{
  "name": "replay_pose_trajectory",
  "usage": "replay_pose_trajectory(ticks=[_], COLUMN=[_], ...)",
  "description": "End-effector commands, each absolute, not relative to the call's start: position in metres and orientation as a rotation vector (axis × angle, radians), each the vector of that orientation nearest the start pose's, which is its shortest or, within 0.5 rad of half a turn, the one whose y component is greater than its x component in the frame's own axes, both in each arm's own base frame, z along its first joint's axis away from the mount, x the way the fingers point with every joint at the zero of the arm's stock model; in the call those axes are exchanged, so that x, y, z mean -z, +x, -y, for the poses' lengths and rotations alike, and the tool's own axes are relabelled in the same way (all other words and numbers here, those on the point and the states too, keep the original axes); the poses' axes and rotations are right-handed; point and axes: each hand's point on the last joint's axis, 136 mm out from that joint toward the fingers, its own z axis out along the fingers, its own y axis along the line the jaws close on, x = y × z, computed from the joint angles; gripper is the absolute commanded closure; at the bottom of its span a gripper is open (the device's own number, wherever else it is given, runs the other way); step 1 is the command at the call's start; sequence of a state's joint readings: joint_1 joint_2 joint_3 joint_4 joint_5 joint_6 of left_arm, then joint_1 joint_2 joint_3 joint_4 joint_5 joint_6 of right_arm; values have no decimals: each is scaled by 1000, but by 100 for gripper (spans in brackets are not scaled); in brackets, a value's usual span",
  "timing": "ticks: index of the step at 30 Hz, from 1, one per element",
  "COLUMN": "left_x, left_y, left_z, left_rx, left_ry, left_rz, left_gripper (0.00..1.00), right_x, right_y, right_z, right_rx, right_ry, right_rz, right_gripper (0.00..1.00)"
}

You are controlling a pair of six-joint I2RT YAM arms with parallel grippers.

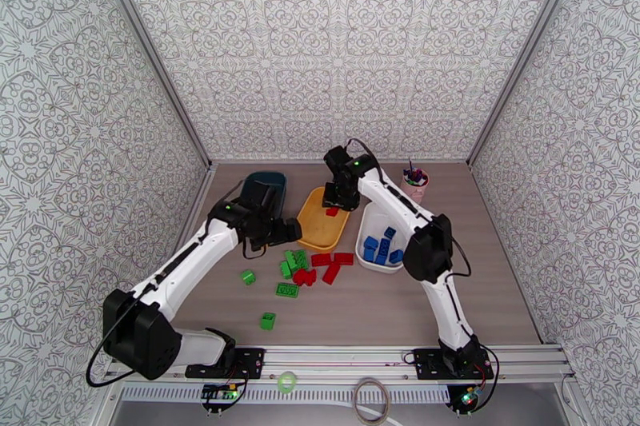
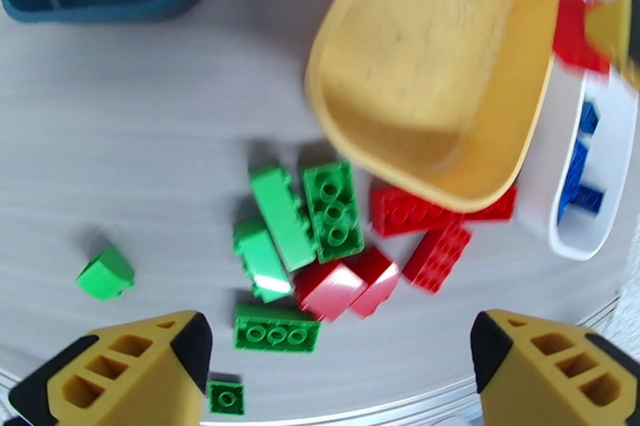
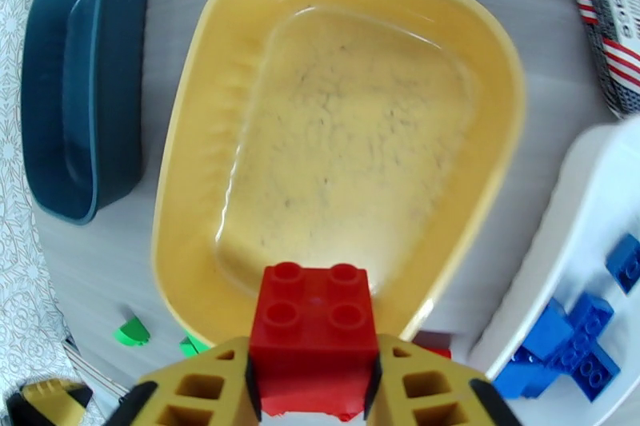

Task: Sort the legos into containers by color

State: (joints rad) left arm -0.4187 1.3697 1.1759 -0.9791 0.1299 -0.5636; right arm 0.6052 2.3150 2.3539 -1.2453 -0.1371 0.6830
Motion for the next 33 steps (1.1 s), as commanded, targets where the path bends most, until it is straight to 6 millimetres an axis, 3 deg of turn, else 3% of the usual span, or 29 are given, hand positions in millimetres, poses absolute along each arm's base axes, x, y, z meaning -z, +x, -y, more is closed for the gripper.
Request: replay_pose_trajectory(ticks=[1, 8, 16, 20, 25, 33], left_x=[-149, -142, -131, -120, -105, -99], left_y=[256, 243, 236, 230, 225, 227], left_z=[145, 158, 184, 197, 214, 256], left_rx=[352, 371, 389, 379, 342, 315], left_ry=[-64, 50, 268, 391, 553, 726], left_rz=[-2869, -2896, -2914, -2921, -2926, -2877], left_gripper=[10, 13, 21, 28, 36, 33], right_x=[-159, -164, -181, -185, -177, -159], right_y=[421, 419, 397, 376, 338, 281], right_z=[-320, -313, -283, -264, -237, -191], right_rx=[-532, -512, -427, -403, -381, -300], right_ry=[41, 36, 90, 142, 227, 377], right_rz=[-2908, -2906, -2881, -2873, -2891, -2904], right_gripper=[53, 47, 50, 54, 59, 60])
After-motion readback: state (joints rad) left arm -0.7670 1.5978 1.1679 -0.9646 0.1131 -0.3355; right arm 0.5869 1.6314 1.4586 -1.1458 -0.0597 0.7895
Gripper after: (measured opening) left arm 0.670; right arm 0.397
